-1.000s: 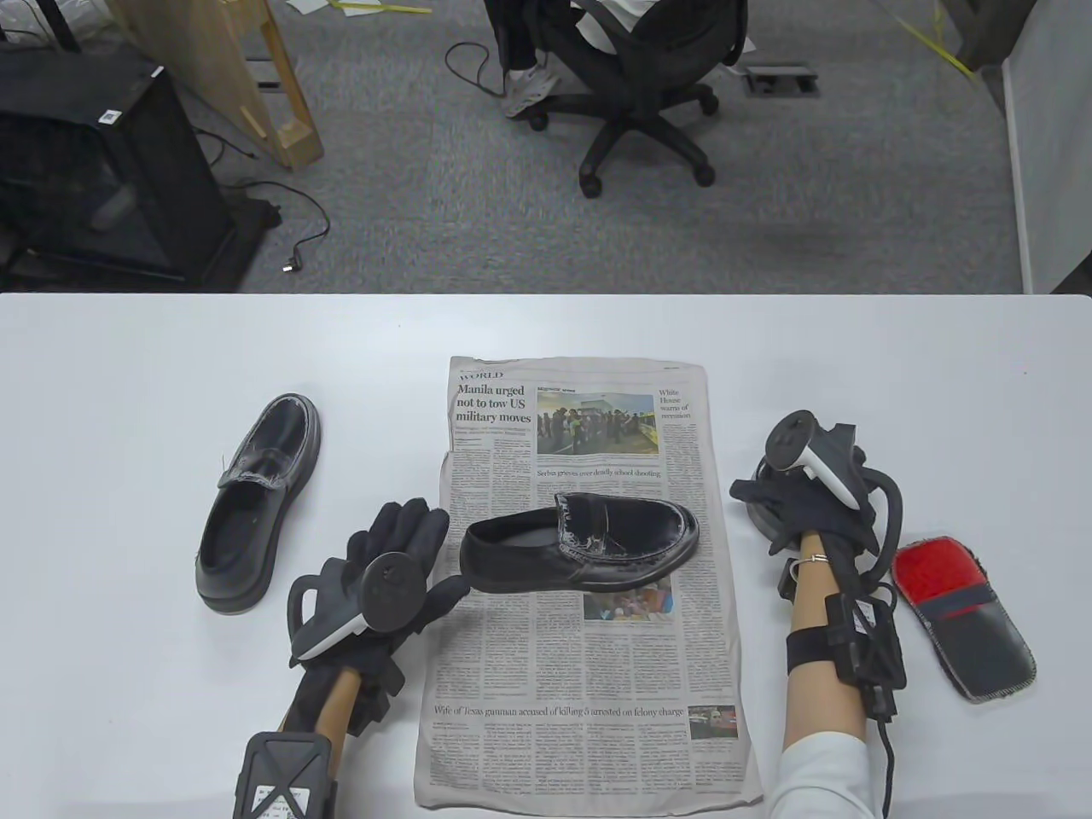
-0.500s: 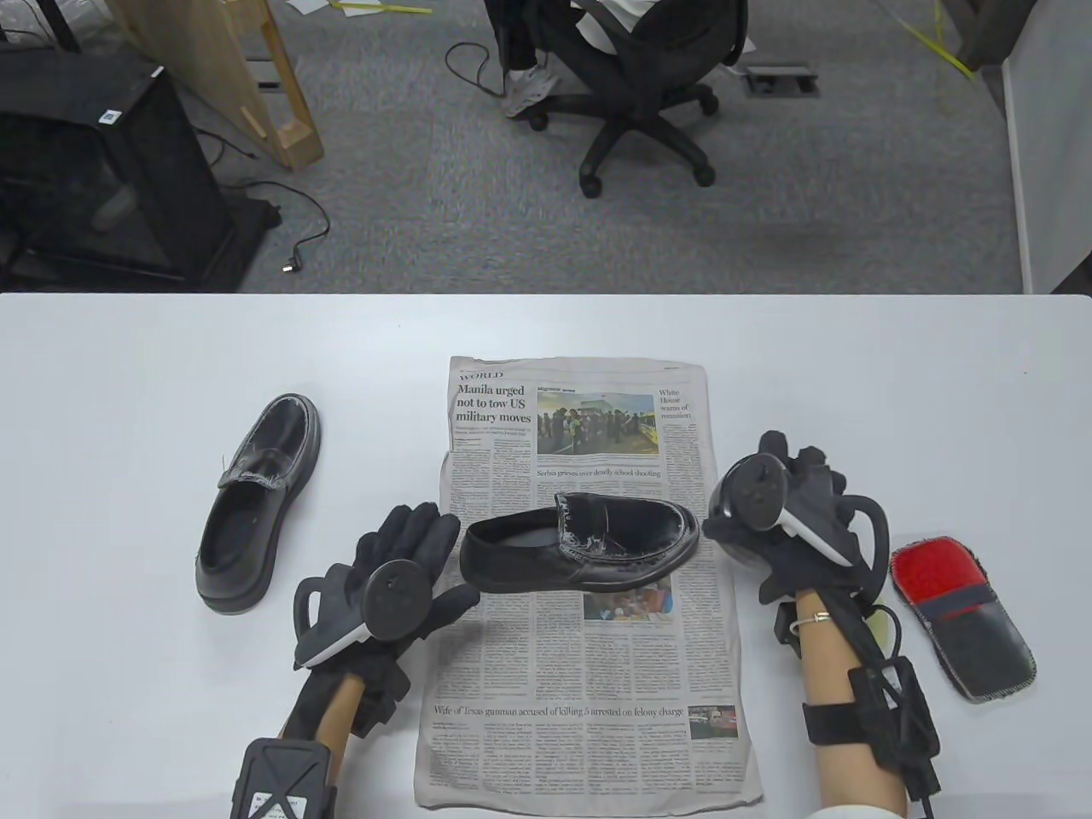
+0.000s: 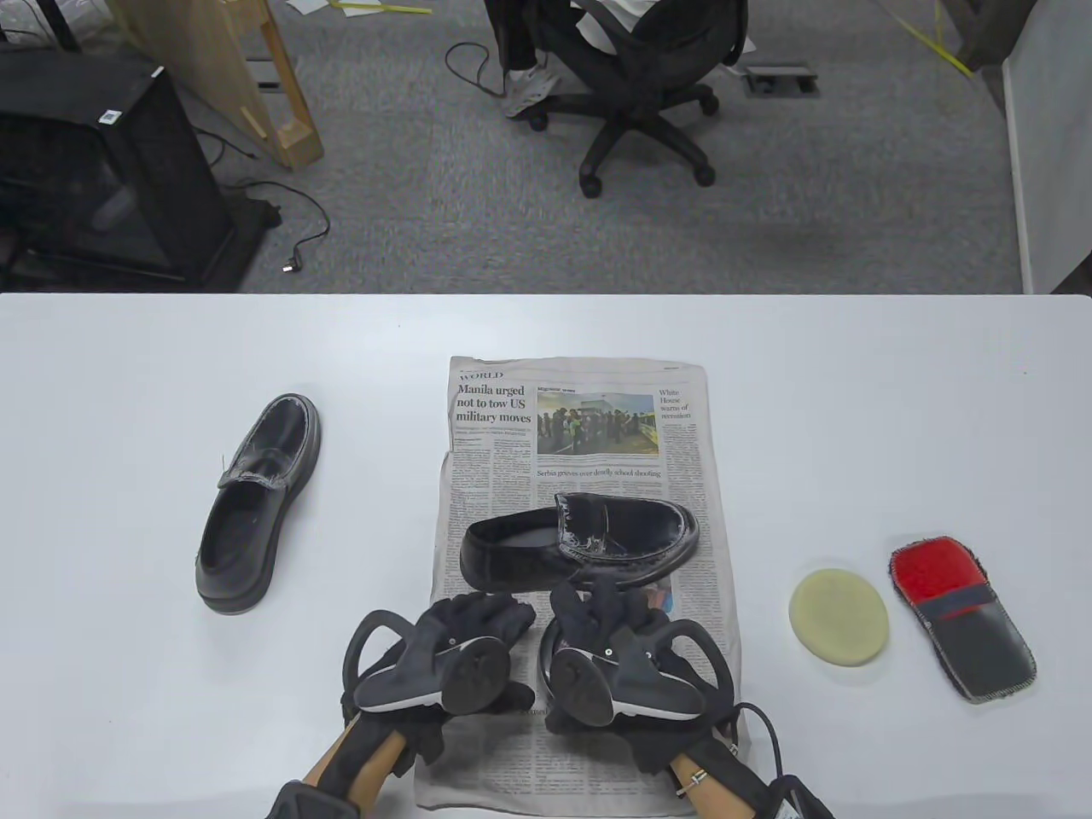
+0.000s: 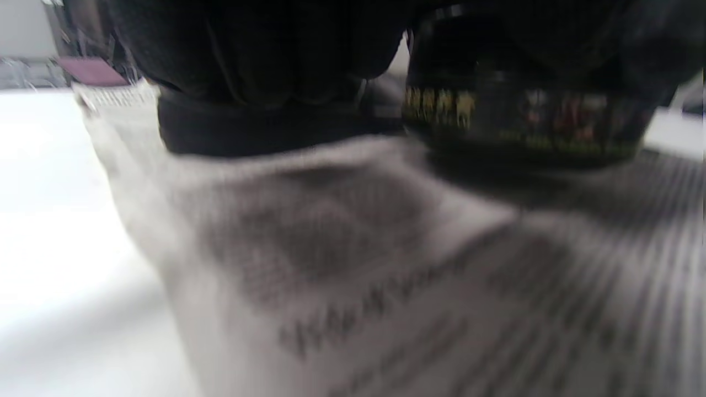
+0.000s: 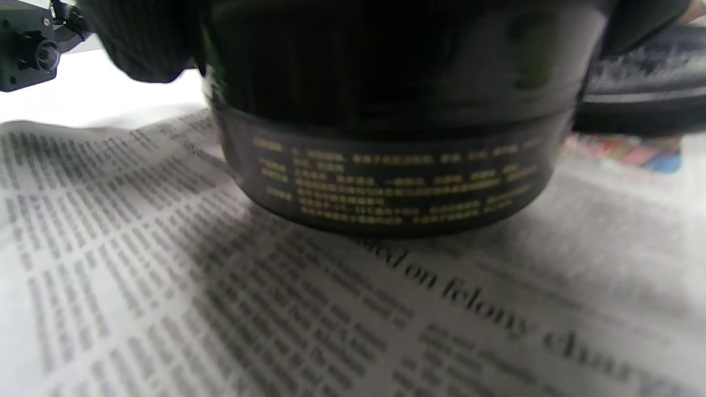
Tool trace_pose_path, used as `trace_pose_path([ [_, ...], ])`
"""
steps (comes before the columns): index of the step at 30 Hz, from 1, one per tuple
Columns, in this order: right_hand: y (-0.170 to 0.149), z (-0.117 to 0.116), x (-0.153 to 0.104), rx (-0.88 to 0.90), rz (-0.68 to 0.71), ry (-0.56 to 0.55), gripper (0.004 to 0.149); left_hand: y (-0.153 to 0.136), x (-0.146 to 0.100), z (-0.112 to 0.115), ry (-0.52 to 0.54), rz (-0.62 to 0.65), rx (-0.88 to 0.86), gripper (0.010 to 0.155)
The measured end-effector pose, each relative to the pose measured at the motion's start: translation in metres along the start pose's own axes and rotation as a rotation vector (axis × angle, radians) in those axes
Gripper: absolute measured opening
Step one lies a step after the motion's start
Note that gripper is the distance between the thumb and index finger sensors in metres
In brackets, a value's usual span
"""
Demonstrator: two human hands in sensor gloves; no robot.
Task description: Dip and apply leather care cream with polishing sponge on shoes
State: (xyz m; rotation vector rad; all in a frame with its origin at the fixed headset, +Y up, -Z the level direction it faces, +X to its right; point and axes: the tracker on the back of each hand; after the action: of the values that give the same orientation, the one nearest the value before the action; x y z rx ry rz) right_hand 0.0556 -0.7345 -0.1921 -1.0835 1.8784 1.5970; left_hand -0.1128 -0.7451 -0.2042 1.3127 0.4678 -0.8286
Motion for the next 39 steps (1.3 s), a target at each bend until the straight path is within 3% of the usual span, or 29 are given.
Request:
trace_pose_path([
  [4,0.000,-0.010,-0.003,-0.021,0.003,-0.084,0.120,0.002,0.010,0.018,-0.094,0.015,-0.033,0.098],
  [7,0.001,-0.009,-0.007,-0.025,-0.004,-0.061,0.119,0.006,0.013,0.025,-0.127,0.030,-0.057,0.100],
  [10,0.005,-0.006,-0.009,-0.089,-0.056,0.025,0.115,0.012,0.015,0.029,-0.132,0.040,-0.029,0.103],
  [17,0.001,-0.004,-0.005,-0.045,-0.044,-0.077,0.113,0.016,0.023,0.033,-0.118,0.037,-0.068,0.101],
  [20,-0.005,-0.001,-0.004,0.028,0.000,-0.063,0.109,0.016,0.024,0.034,-0.118,0.035,-0.068,0.101],
  [23,-0.005,-0.005,-0.002,0.181,0.069,-0.085,0.092,0.013,0.024,0.032,-0.117,0.034,-0.094,0.102],
  [26,-0.001,0.001,-0.004,0.116,0.047,-0.053,0.085,0.011,0.024,0.034,-0.122,0.038,-0.115,0.100],
  [30,0.003,-0.003,-0.006,0.017,0.031,-0.124,0.084,0.011,0.024,0.034,-0.136,0.045,-0.112,0.100],
  [32,-0.002,-0.003,-0.004,0.152,0.092,-0.098,0.078,0.011,0.025,0.034,-0.147,0.059,-0.124,0.100],
  [34,-0.007,-0.008,-0.002,0.265,0.137,-0.198,0.066,0.010,0.025,0.034,-0.153,0.061,-0.136,0.100],
  [35,-0.010,-0.007,-0.002,0.294,0.133,-0.188,0.064,0.010,0.024,0.034,-0.150,0.061,-0.137,0.100],
  [36,-0.012,-0.006,-0.004,0.308,0.127,-0.187,0.067,0.010,0.025,0.034,-0.151,0.061,-0.137,0.099],
  [38,-0.012,-0.003,-0.006,0.300,0.096,-0.205,0.095,0.010,0.024,0.034,-0.155,0.061,-0.132,0.098],
  [39,-0.011,0.001,-0.009,0.217,0.039,-0.218,0.100,0.010,0.024,0.034,-0.157,0.062,-0.130,0.098],
])
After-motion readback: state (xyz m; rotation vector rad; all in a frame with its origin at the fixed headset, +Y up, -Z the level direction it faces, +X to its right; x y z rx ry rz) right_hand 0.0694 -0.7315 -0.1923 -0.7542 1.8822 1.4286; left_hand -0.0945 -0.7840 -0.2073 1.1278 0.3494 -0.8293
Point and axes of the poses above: the tracker on the back of each hand, its own y axis roughly to the thumb side, its own x axis roughly from the wrist to the fingertips, z = x × y, and after that the axes turned 5 degrees about z, right-handed
